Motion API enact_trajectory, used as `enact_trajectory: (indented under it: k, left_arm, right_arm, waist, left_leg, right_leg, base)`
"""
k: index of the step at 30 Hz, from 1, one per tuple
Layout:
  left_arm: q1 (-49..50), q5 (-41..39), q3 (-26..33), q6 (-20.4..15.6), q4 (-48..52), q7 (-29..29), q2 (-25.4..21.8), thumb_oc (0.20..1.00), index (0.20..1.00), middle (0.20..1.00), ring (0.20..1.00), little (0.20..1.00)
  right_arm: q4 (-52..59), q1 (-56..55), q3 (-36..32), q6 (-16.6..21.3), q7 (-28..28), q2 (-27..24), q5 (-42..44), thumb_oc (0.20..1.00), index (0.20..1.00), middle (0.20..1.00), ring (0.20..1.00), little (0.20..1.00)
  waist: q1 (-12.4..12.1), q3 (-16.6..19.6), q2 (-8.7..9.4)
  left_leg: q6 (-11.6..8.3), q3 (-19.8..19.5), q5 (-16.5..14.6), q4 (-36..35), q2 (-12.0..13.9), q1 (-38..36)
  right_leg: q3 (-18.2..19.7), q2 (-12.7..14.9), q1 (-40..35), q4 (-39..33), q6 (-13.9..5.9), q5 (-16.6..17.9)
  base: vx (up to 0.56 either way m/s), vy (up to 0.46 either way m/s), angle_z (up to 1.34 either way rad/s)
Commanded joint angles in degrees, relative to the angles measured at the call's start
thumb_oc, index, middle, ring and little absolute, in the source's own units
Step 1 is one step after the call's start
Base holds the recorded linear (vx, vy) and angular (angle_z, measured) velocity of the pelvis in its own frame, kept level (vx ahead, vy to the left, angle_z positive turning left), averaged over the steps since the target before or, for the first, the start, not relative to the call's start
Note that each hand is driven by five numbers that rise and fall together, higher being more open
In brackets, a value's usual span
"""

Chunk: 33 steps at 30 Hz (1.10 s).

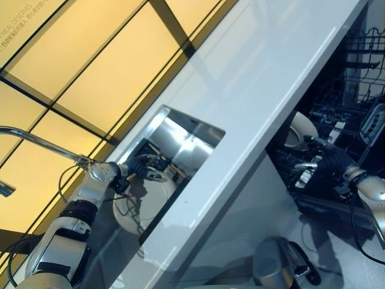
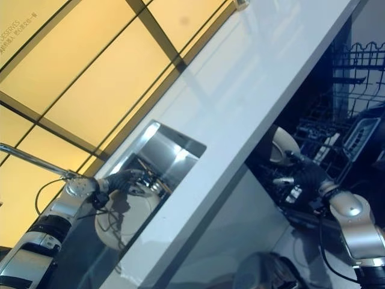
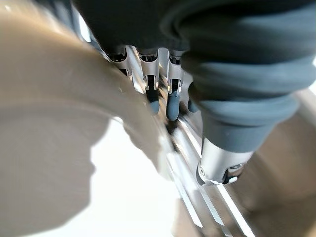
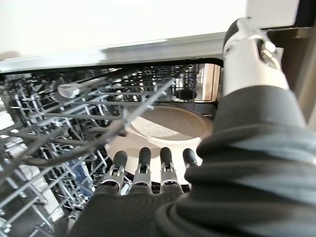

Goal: Pick up plates and place into dishwasher.

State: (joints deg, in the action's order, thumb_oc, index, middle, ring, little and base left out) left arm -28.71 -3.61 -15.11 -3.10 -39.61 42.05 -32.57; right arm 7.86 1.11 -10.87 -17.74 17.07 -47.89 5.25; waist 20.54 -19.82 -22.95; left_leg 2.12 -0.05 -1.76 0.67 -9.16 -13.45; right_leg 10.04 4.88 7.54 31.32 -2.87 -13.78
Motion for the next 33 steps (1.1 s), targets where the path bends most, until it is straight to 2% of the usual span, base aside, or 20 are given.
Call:
enact_trajectory:
  k: [1, 6, 9, 21, 25, 26, 27, 28, 30, 33]
  left_arm:
    - [11.29, -1.81, -3.67, -0.4, -1.89, 0.17, 3.27, 0.2, 0.2, 0.2, 0.2, 0.2]
    - [11.51, -6.29, -0.43, -3.95, 2.83, -6.16, 1.81, 0.2, 0.2, 0.2, 0.2, 0.2]
    - [11.59, -7.68, 1.36, -4.61, 5.53, -7.68, 1.02, 0.2, 0.2, 0.2, 0.2, 0.2]
    - [12.13, -7.87, 2.28, -3.72, 10.38, -10.45, -0.32, 0.2, 0.2, 0.2, 0.2, 0.2]
    - [12.75, -8.56, 3.59, -4.73, 11.57, -15.37, -0.82, 0.2, 0.2, 0.2, 0.2, 0.2]
    - [12.94, -9.23, 4.38, -4.81, 12.29, -18.77, -1.09, 0.2, 0.2, 0.2, 0.2, 0.2]
    - [13.26, -9.97, 5.33, -4.23, 13.07, -22.46, -1.19, 0.746, 0.746, 0.746, 0.746, 0.746]
    - [13.93, -9.84, 6.92, -3.55, 13.88, -24.76, -1.06, 1.0, 1.0, 1.0, 1.0, 1.0]
    - [14.72, -7.3, 10.03, -3.97, 15.44, -32.22, -0.93, 1.0, 1.0, 1.0, 1.0, 1.0]
    - [16.54, -1.91, 14.21, -2.94, 17.75, -38.66, -1.94, 1.0, 1.0, 1.0, 1.0, 1.0]
  right_arm:
    - [7.07, -2.32, -2.49, 3.26, 0.04, 0.25, 3.09, 1.0, 1.0, 1.0, 1.0, 1.0]
    - [7.51, -4.38, -3.98, 4.22, -0.12, 0.83, 3.62, 1.0, 1.0, 1.0, 1.0, 1.0]
    - [7.41, -5.3, -4.79, 4.98, 0.12, 1.5, 3.38, 1.0, 1.0, 1.0, 1.0, 1.0]
    - [8.02, -6.23, -5.34, 4.68, 0.24, 2.14, 3.8, 1.0, 1.0, 1.0, 1.0, 1.0]
    - [8.19, -6.63, -5.65, 4.7, 0.34, 2.48, 3.78, 1.0, 1.0, 1.0, 1.0, 1.0]
    - [8.24, -6.86, -5.8, 4.84, 0.3, 2.54, 3.89, 1.0, 1.0, 1.0, 1.0, 1.0]
    - [8.33, -7.23, -6.07, 4.91, 0.32, 2.55, 4.06, 1.0, 1.0, 1.0, 1.0, 1.0]
    - [8.34, -7.73, -6.43, 5.19, 0.4, 2.62, 4.13, 1.0, 1.0, 1.0, 1.0, 1.0]
    - [8.8, -8.8, -7.6, 4.93, 0.83, 2.28, 4.95, 1.0, 1.0, 1.0, 1.0, 1.0]
    - [9.52, -10.6, -9.58, 4.73, 1.86, 2.36, 5.64, 1.0, 1.0, 1.0, 1.0, 1.0]
  waist:
    - [-3.81, 7.48, 3.41]
    - [-4.46, 8.22, 3.66]
    - [-4.8, 8.66, 3.77]
    - [-5.42, 9.67, 4.34]
    - [-5.65, 9.84, 4.65]
    - [-5.74, 9.93, 4.77]
    - [-5.9, 10.0, 4.9]
    - [-6.09, 10.09, 4.98]
    - [-6.57, 10.37, 5.38]
    - [-7.08, 10.56, 5.9]
  left_leg:
    - [-0.5, -3.24, -2.96, 3.93, -3.62, 5.16]
    - [-0.47, -3.73, -2.68, 3.12, -3.37, 5.08]
    - [-0.47, -3.81, -2.64, 2.87, -3.23, 4.94]
    - [-0.43, -3.93, -2.57, 2.84, -3.03, 4.87]
    - [-0.4, -3.98, -2.63, 2.62, -2.88, 4.8]
    - [-0.4, -3.96, -2.62, 2.58, -2.83, 4.84]
    - [-0.44, -4.01, -2.59, 2.64, -2.8, 4.89]
    - [-0.46, -4.12, -2.53, 2.58, -2.79, 4.86]
    - [-0.41, -4.47, -2.4, 2.42, -2.73, 4.7]
    - [-0.48, -4.82, -2.14, 2.57, -2.55, 4.87]
  right_leg:
    - [0.26, 0.54, -5.19, -16.74, -0.65, 7.49]
    - [-0.06, 0.54, -5.06, -17.07, -0.95, 7.63]
    - [-0.44, 0.71, -5.11, -17.25, -1.11, 7.71]
    - [-0.95, 1.08, -5.65, -17.62, -1.45, 7.77]
    - [-1.01, 1.07, -5.82, -17.9, -1.53, 7.75]
    - [-1.11, 1.09, -5.84, -18.02, -1.53, 7.76]
    - [-1.2, 1.14, -5.91, -18.08, -1.53, 7.75]
    - [-1.33, 1.17, -5.94, -18.14, -1.5, 7.74]
    - [-1.62, 1.26, -5.98, -18.08, -1.54, 7.68]
    - [-1.87, 1.39, -5.69, -17.53, -1.53, 7.59]
  base:
    - [-0.03, -0.038, 0.0]
    - [-0.03, -0.026, 0.02]
    - [-0.03, -0.015, 0.06]
    - [0.0, -0.001, 0.01]
    - [0.0, 0.0, 0.0]
    - [0.0, 0.0, 0.0]
    - [0.0, 0.0, 0.0]
    - [0.01, 0.005, 0.03]
    - [0.02, 0.004, 0.05]
    - [0.02, 0.004, 0.03]
